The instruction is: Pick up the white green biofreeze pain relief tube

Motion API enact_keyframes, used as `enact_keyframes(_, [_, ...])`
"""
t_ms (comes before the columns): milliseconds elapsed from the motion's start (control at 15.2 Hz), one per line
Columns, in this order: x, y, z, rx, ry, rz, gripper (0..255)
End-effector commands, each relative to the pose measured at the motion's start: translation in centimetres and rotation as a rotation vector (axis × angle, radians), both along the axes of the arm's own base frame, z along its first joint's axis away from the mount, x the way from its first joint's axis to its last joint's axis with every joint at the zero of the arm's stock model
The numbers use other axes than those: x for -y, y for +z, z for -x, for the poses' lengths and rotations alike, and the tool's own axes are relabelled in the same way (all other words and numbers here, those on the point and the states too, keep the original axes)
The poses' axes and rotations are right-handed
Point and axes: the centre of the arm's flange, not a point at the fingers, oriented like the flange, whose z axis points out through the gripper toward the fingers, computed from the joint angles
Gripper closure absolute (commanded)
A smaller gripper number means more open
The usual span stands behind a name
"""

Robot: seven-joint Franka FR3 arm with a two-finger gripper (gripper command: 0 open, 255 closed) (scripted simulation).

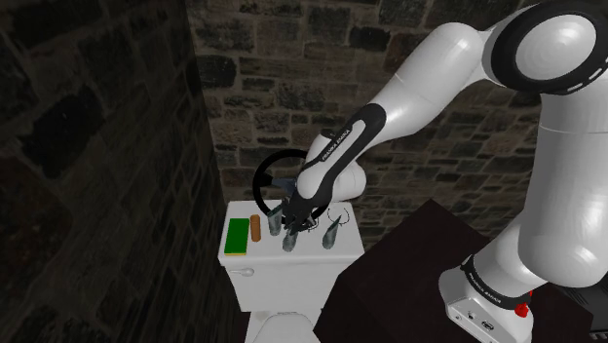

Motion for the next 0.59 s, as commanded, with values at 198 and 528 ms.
enact_keyframes(198, [0.0,2.4,0.1,0.000,0.000,0.000,255])
enact_keyframes(528, [0.0,5.1,0.1,0.000,0.000,0.000,255])
